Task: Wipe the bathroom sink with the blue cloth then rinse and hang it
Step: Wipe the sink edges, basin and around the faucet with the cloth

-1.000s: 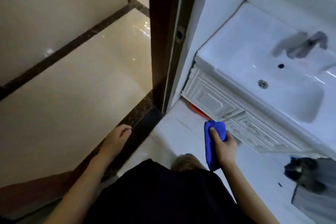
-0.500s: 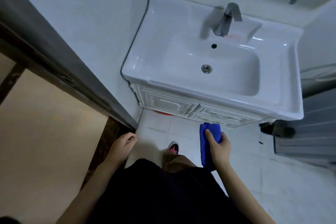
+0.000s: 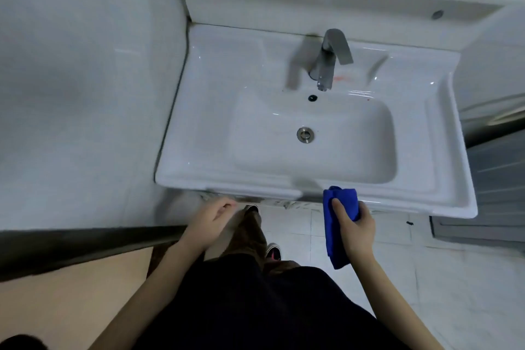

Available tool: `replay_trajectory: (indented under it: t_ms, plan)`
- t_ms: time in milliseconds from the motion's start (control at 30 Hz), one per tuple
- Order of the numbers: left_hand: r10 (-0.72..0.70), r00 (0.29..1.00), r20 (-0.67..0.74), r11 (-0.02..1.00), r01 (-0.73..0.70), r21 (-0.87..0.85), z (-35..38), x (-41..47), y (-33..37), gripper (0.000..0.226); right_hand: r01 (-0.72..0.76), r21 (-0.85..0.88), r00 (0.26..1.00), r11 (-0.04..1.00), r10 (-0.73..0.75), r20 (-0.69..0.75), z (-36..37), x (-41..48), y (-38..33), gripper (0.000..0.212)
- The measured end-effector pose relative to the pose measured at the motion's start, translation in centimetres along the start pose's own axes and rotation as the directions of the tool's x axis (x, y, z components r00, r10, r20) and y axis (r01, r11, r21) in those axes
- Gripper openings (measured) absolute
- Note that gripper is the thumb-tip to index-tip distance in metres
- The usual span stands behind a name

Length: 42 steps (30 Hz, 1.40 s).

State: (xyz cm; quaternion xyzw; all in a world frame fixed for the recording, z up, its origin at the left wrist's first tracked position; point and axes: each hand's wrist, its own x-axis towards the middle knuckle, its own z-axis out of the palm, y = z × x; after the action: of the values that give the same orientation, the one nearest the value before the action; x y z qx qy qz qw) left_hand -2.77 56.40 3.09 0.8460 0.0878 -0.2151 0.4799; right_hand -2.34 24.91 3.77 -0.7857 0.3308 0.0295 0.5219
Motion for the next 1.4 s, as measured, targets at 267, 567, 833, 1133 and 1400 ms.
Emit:
replay_trajectory:
  t_ms: [267, 567, 833, 1133, 1400]
  plan:
    - [0.201, 0.977, 0.069, 0.966, -0.209, 0.149, -5.5, 12.4, 5.6, 0.022, -0.026, 0.097, 0.994, 0.995, 0.036, -0.1, 3.4, 4.7, -6.7, 0.03]
    - [0.327, 0.939, -0.111, 0.793, -0.208, 0.573, -7.4, 24.2, 2.7, 0.052, -0.048, 0.27, 0.999, 0.962, 0.049, 0.005, 13.2, 12.6, -9.5, 0.03]
    - [0.431, 0.888, -0.157, 0.683, -0.208, 0.7, -6.3, 28.0, -1.8, 0.047, -0.128, 0.289, 0.976, 0.949, 0.069, 0.208, 31.4, 15.5, -9.0, 0.028]
    - [0.519, 0.834, -0.188, 0.663, -0.254, 0.704, -6.0, 28.9, -3.1, 0.046, 0.503, -0.331, 0.859, 0.799, -0.503, 0.092, 32.9, 24.6, -4.9, 0.042]
    - [0.511, 0.836, -0.199, 0.654, -0.228, 0.721, -5.9, 28.9, -2.6, 0.047, 0.41, -0.59, 0.907, 0.695, -0.241, 0.346, 23.7, 20.9, 0.1, 0.05]
